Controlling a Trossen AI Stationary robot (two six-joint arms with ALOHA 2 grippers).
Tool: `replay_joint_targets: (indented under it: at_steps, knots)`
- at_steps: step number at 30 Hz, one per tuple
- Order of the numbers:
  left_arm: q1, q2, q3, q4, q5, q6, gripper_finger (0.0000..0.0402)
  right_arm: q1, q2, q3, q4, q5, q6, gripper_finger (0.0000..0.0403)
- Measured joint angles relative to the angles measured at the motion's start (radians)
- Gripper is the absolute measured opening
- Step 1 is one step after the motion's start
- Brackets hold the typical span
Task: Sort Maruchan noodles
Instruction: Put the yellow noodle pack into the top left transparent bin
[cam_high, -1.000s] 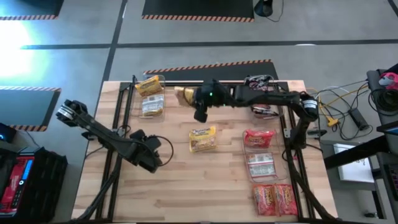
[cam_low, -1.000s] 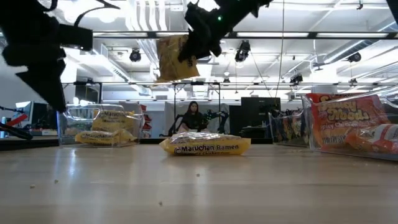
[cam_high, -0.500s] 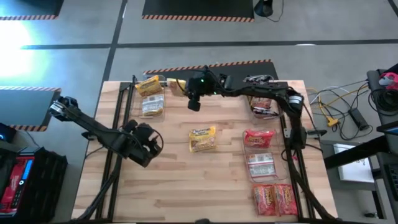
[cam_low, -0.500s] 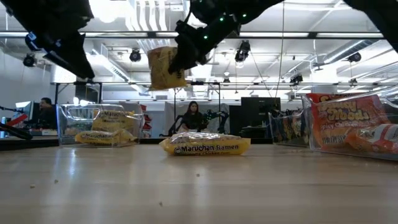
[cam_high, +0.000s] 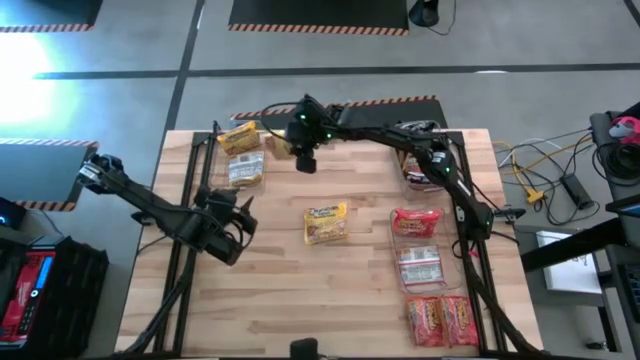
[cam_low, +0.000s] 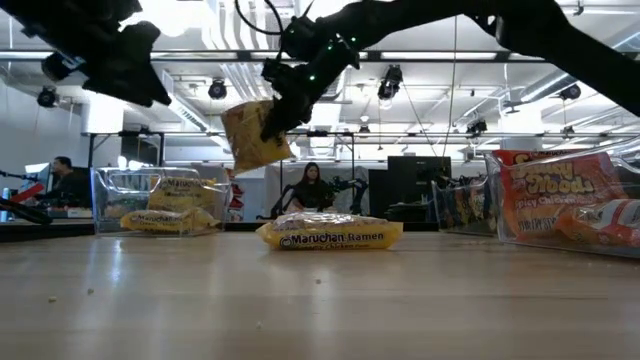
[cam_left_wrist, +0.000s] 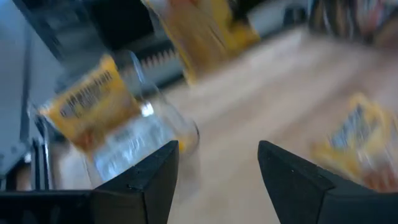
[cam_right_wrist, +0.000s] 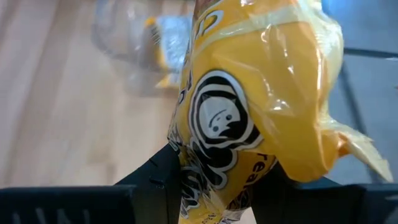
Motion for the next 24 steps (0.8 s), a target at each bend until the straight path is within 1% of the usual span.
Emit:
replay_joint_targets:
  at_steps: [2,3,6,8,10,12,14,16,17,18,19,21,24]
  knots:
    - [-0.001,-0.007,-0.034,0.036,-0.085,-0.031,0.0204,-0.002,0.006,0.037,-0.090,-0.037,-0.025,0.0126]
    - [-0.001,-0.014,-0.052,0.054,-0.109,-0.035,0.0204,-0.002,0.006,0.047,-0.135,-0.048,-0.041,0.0125]
    - [0.000,-0.035,-0.110,0.157,-0.123,-0.024,0.0204,-0.001,-0.011,0.052,-0.274,-0.051,-0.111,0.0123]
    - [0.000,-0.055,-0.154,0.293,-0.115,0.045,0.0204,0.004,-0.025,0.052,-0.349,-0.051,-0.144,0.0124]
    - [0.009,-0.075,-0.202,0.513,-0.084,0.199,0.0204,0.009,-0.041,0.052,-0.412,-0.051,-0.164,0.0126]
    - [0.032,-0.089,-0.257,0.784,-0.012,0.426,0.0204,0.015,-0.050,0.052,-0.460,-0.051,-0.169,0.0128]
    - [0.073,-0.092,-0.316,1.113,0.116,0.681,0.0204,0.023,-0.052,0.052,-0.509,-0.052,-0.168,0.0128]
    - [0.124,-0.081,-0.384,1.433,0.284,0.883,0.0204,0.029,-0.052,0.052,-0.558,-0.051,-0.156,0.0127]
    - [0.149,-0.070,-0.414,1.575,0.363,0.951,0.0204,0.033,-0.053,0.052,-0.588,-0.050,-0.151,0.0125]
    - [0.171,-0.061,-0.443,1.682,0.422,0.996,0.0204,0.037,-0.054,0.052,-0.624,-0.050,-0.146,0.0124]
    - [0.189,-0.052,-0.471,1.767,0.451,1.026,0.0204,0.041,-0.056,0.052,-0.660,-0.050,-0.144,0.0123]
    - [0.215,-0.021,-0.524,1.916,0.442,1.052,0.0204,0.049,-0.057,0.051,-0.718,-0.051,-0.137,0.0122]
    - [0.232,0.062,-0.588,2.122,0.310,1.019,0.0204,0.065,-0.059,0.050,-0.734,-0.051,-0.137,0.0124]
